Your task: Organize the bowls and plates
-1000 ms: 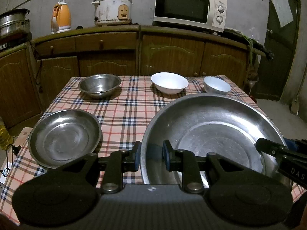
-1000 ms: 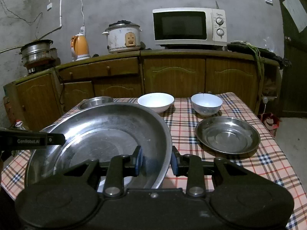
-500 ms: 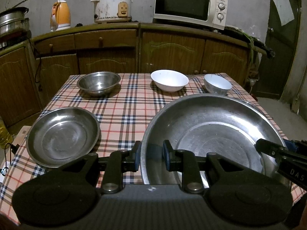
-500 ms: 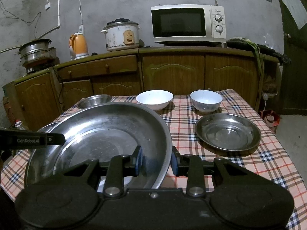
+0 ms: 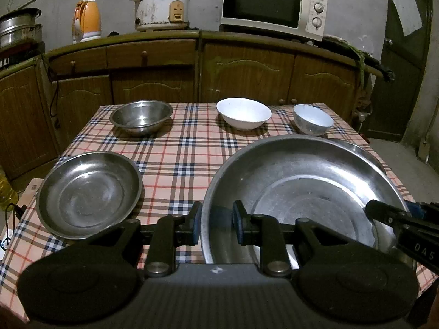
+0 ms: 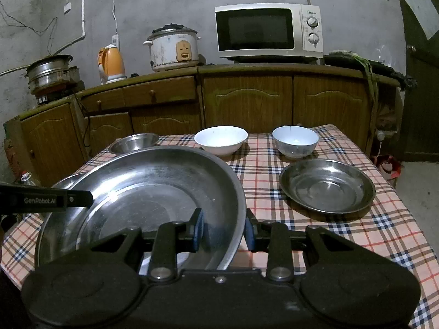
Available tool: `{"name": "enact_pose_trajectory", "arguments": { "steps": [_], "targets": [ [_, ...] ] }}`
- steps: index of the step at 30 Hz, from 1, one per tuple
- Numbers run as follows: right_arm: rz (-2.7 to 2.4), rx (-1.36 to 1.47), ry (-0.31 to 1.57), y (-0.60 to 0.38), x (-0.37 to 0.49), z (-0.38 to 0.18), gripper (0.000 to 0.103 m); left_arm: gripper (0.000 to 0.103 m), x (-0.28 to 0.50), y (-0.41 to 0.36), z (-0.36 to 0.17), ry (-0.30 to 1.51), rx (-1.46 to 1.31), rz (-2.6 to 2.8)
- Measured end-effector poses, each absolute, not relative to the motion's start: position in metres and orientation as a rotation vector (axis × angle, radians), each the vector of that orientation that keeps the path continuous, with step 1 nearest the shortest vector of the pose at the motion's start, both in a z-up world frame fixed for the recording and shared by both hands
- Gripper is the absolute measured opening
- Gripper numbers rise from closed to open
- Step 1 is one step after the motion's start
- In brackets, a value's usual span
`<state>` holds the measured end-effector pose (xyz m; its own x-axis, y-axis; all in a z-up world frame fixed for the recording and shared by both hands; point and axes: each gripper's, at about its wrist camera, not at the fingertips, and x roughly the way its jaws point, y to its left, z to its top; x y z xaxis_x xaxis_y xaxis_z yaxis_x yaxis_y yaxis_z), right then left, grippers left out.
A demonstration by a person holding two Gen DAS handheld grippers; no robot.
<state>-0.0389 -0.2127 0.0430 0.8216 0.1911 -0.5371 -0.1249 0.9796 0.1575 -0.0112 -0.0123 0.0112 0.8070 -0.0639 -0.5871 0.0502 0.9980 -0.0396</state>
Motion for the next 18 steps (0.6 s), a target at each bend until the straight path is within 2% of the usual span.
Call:
{"name": "enact_pose_trajectory", "arguments": {
  "steps": [18],
  "targets": [
    [0.168, 0.13, 0.606, -0.2132, -0.0316, 0.0343, 0.039, 0.025, -0.0029, -0.0154, 0.0044, 0.651, -0.022, -0.055]
  ]
}}
